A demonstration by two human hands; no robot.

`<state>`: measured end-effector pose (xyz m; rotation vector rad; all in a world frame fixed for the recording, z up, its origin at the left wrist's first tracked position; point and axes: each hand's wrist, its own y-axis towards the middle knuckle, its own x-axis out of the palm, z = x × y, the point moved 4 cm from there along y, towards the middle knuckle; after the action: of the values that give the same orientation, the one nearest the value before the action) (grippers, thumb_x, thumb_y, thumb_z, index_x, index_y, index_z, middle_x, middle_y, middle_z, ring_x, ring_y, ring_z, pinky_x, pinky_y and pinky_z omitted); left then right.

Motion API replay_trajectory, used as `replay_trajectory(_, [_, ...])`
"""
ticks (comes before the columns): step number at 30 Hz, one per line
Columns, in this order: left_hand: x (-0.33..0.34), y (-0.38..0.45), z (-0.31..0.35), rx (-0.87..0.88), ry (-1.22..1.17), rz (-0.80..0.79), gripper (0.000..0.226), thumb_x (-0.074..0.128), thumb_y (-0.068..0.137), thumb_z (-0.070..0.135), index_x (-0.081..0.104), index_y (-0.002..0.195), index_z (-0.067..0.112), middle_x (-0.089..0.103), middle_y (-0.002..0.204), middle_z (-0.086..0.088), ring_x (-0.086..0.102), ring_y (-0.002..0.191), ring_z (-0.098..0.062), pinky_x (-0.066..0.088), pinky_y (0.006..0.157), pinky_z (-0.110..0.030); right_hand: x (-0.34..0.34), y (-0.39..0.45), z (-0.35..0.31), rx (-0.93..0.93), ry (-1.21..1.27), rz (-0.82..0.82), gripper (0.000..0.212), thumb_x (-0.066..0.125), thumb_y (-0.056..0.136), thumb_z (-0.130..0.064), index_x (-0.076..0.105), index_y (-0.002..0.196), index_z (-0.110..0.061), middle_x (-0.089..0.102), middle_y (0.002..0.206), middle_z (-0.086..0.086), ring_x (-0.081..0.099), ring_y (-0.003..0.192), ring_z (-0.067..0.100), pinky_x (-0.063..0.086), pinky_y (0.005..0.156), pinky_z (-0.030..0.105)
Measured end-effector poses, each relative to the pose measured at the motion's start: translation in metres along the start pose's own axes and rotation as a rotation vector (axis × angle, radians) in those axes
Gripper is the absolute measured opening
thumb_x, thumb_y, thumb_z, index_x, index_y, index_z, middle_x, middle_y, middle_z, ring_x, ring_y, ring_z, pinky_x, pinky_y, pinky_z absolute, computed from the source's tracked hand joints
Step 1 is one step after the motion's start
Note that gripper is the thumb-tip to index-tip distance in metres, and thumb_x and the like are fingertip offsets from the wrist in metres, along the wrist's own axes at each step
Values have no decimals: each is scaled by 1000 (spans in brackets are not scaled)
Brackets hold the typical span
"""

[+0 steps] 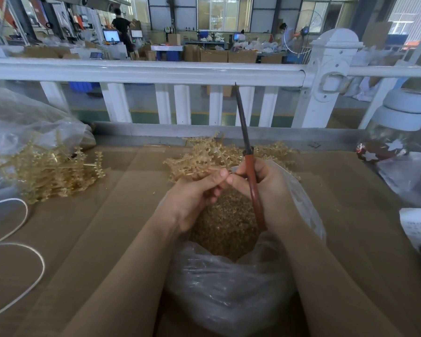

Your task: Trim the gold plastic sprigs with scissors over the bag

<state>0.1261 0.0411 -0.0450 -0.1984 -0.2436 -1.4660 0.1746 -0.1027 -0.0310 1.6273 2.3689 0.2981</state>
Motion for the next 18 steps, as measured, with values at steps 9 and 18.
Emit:
replay_trajectory(9, [-3, 2, 0, 9, -135, 86, 7, 77, 69, 27, 79, 71, 20, 70, 73, 3, 65, 68, -6, 52, 60, -18, 1, 0, -2, -64, 24, -30, 23, 84, 76, -23, 63, 83, -18, 71, 77, -3, 71, 80, 18, 57, 81, 34])
replay_trajectory(18, [-3, 4, -1, 48, -155, 86, 17, 79, 66, 12, 76, 82, 11, 76, 86, -6, 73, 79, -15, 56, 66, -20, -2, 3, 3, -113, -64, 17, 21, 79, 83, -11, 63, 82, -24, 68, 72, -10, 65, 69, 8, 55, 68, 22])
